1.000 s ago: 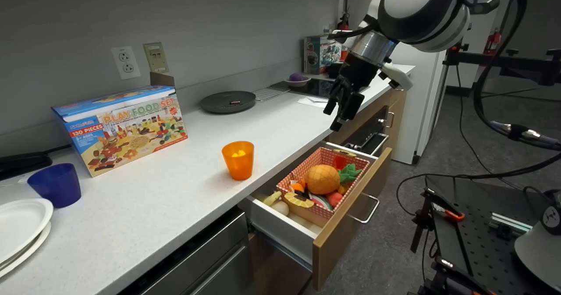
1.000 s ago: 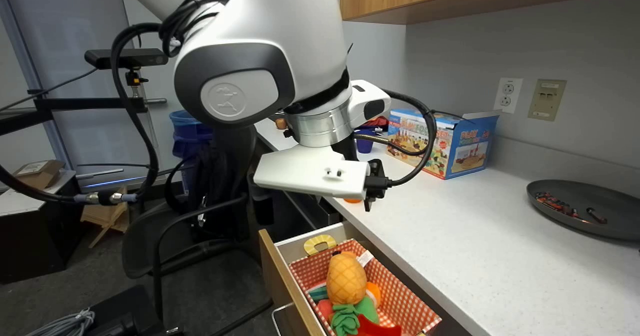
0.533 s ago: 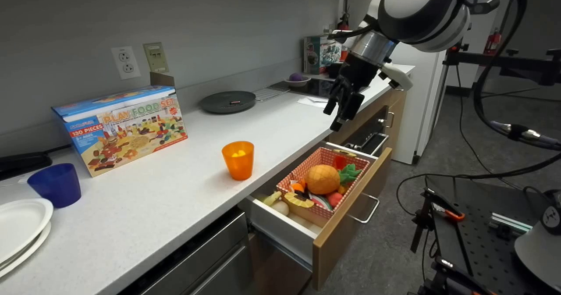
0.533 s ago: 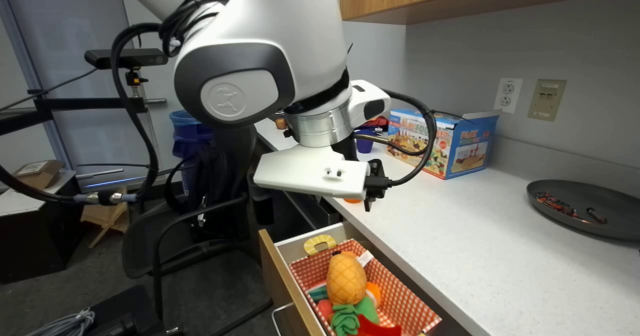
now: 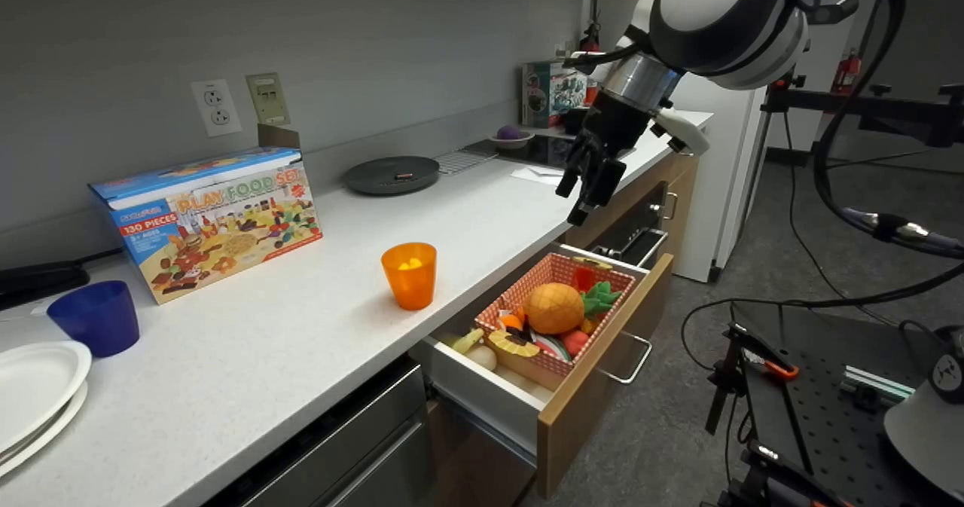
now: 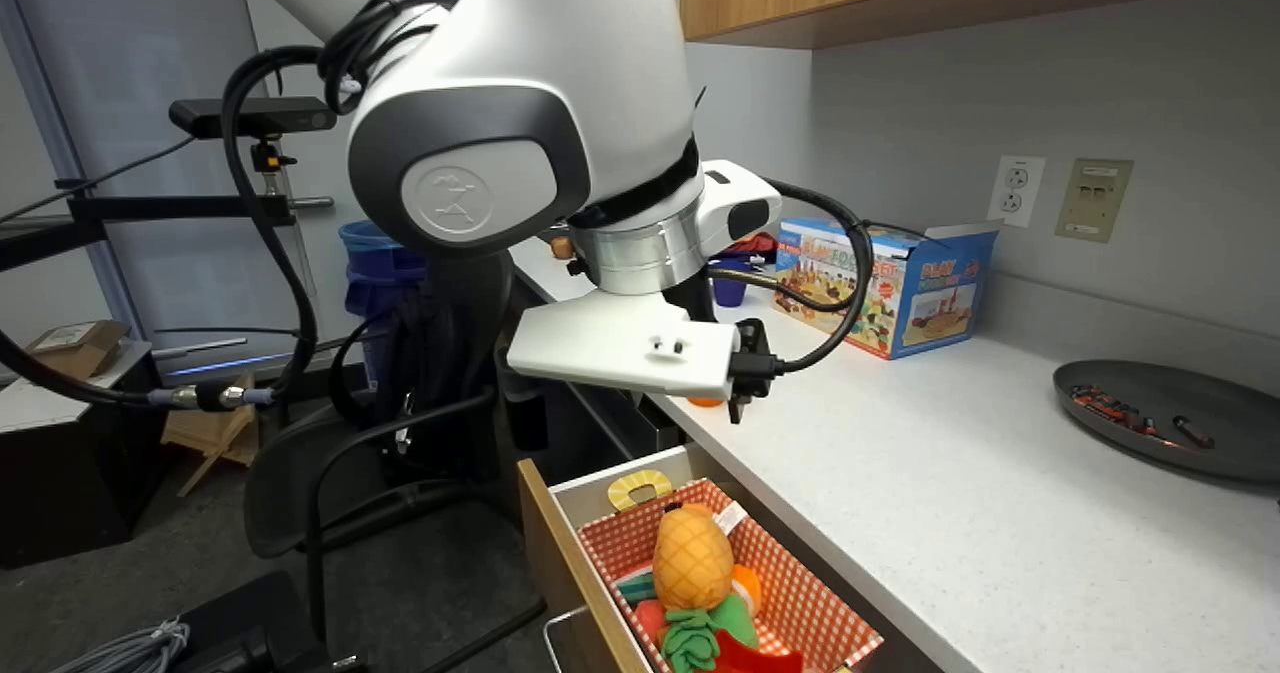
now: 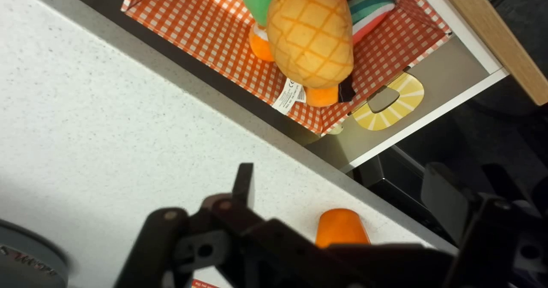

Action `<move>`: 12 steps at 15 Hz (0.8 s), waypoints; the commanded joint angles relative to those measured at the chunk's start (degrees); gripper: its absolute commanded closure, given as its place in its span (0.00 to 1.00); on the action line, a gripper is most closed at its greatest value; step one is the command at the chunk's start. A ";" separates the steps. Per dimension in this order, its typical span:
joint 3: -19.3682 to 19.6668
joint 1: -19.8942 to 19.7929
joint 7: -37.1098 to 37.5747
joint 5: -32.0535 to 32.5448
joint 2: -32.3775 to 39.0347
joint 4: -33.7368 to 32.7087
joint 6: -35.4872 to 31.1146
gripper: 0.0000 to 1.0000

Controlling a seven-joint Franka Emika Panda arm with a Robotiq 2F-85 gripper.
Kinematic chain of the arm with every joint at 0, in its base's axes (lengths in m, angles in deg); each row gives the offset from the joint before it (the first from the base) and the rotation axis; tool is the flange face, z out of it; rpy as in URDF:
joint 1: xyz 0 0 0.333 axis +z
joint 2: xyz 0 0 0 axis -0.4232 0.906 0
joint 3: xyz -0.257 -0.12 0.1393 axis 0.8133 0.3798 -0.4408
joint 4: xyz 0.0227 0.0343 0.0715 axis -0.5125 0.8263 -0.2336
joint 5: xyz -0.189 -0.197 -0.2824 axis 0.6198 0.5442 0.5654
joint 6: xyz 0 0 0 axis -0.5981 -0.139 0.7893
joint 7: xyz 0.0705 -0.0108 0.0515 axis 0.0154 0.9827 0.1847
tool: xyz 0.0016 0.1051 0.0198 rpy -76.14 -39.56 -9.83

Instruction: Pick up the plush toy from the drawer and put it on the counter, then close the drawer

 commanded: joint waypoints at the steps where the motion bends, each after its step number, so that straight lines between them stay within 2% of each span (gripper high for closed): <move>1: 2.23 2.09 1.26 1.65 -0.19 0.08 -0.14 0.00; 7: 3.59 2.02 4.79 1.30 2.58 -0.54 -2.21 0.00; 8: 1.93 0.66 4.65 -0.30 3.56 -0.67 -2.48 0.00; 12: 0.69 1.80 7.07 -2.86 9.22 -1.05 -4.48 0.00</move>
